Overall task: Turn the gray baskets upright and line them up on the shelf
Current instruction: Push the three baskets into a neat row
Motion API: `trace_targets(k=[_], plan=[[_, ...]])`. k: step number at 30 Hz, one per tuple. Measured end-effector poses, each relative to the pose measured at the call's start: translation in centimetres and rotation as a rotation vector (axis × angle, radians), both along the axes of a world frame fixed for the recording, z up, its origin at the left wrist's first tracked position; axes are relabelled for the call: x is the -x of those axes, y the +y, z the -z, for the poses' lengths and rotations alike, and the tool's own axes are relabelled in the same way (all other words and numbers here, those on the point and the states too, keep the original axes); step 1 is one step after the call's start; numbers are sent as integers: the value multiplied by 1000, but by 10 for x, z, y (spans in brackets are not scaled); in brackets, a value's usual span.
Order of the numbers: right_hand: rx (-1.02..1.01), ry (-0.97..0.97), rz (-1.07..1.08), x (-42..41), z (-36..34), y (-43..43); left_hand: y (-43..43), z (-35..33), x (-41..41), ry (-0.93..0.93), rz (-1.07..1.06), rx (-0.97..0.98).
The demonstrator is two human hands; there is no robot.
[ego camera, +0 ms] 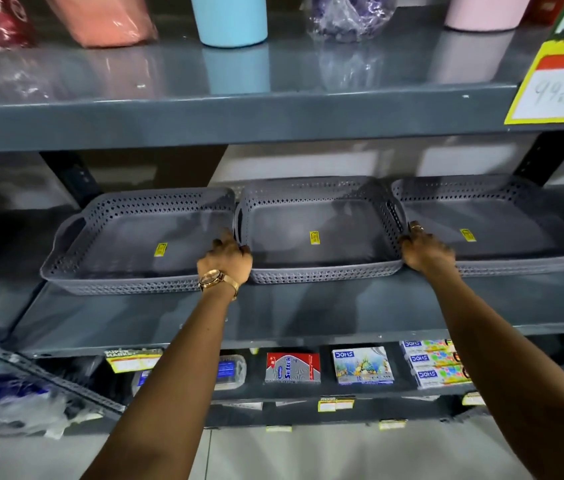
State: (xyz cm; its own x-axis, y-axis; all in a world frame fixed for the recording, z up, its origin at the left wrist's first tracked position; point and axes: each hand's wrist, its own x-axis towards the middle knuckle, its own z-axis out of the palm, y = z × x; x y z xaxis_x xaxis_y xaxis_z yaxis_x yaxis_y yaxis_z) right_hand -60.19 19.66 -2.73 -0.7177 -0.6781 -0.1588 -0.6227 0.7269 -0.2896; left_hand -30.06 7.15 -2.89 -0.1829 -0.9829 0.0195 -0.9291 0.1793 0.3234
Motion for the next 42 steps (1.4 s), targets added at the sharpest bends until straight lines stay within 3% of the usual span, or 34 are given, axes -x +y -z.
trace_targets(k=[14,24,42], plan=[[20,21,4,-24,18,74,70,11,-39,-16,46,22],[80,-13,-54,-26,10,82,70,8,-43,-43,78,25],[51,104,-102,-21,9,88,68,10,-44,-41,70,52]])
